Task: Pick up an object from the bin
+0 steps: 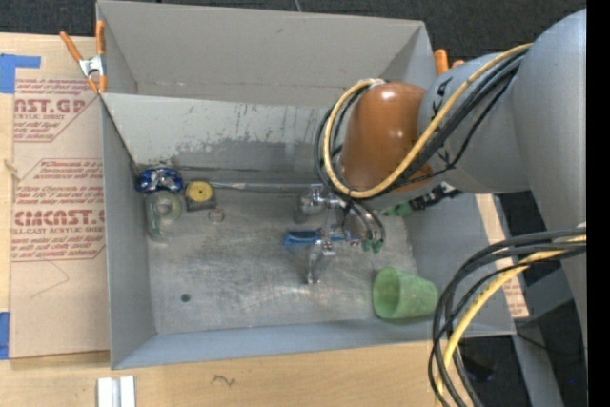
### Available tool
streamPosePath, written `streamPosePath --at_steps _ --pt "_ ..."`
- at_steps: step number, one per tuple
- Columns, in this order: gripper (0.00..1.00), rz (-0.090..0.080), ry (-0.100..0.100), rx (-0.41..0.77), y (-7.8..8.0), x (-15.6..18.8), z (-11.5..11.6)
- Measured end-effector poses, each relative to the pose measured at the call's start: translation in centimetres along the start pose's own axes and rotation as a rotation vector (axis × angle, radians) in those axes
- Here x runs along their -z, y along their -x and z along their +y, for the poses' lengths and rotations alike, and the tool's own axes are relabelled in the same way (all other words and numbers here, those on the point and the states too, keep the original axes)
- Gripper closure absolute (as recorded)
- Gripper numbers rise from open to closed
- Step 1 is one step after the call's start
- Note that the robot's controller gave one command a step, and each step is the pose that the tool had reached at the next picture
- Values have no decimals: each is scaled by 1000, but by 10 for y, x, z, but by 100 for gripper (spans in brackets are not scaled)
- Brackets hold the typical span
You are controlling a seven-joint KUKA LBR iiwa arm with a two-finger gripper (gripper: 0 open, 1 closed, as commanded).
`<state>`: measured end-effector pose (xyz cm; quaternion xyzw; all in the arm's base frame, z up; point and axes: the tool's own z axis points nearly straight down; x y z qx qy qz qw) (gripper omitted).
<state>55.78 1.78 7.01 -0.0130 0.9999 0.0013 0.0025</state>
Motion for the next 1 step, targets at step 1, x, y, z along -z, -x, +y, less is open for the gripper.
streamPosePath --at_steps 1 --pt "100 -9 2 5 5 9 3"
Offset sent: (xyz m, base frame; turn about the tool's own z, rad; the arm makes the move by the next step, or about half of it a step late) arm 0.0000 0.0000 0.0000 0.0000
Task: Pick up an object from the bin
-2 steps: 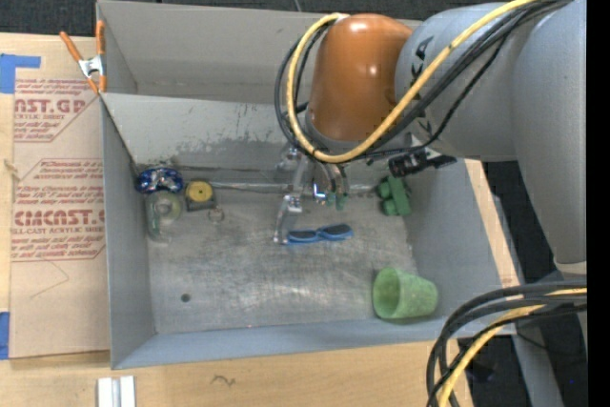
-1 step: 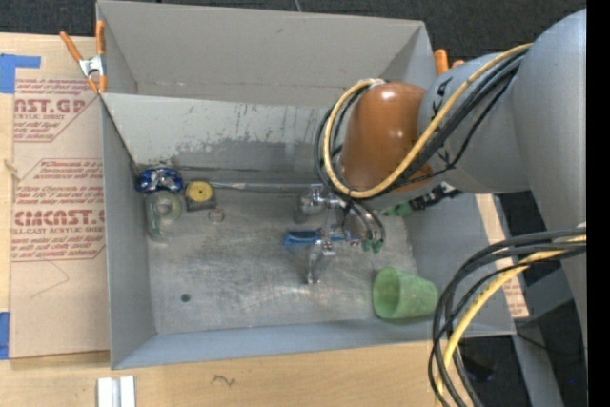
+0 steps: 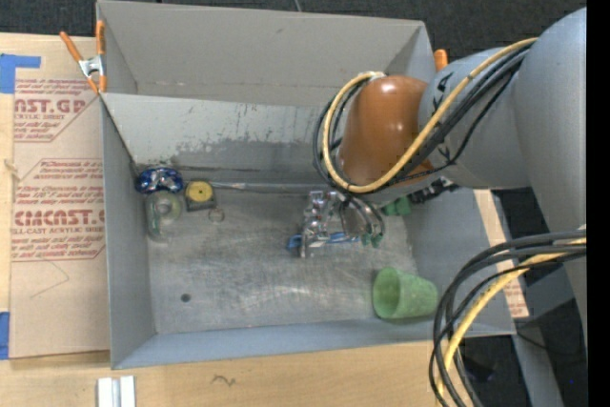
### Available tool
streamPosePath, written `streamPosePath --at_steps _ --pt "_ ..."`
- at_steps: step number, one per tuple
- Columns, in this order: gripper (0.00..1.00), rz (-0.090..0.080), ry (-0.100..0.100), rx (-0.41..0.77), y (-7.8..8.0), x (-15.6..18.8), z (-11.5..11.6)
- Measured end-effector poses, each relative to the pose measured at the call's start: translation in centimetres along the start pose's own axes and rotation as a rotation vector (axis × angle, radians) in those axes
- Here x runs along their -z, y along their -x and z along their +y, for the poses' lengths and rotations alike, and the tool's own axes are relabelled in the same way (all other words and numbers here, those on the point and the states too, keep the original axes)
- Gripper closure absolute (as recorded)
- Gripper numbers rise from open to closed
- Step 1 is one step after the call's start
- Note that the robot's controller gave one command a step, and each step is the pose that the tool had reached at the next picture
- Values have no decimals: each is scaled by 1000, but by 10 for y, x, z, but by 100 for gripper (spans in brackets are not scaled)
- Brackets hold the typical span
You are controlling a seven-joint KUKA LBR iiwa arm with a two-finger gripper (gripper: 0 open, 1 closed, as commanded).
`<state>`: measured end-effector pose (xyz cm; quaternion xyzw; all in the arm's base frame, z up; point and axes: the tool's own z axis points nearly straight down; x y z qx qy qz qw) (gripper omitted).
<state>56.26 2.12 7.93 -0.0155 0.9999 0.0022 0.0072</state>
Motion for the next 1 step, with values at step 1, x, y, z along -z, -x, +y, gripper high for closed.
streamPosePath --at_steps 1 --pt "100 6 -4 394 7 164 -36"
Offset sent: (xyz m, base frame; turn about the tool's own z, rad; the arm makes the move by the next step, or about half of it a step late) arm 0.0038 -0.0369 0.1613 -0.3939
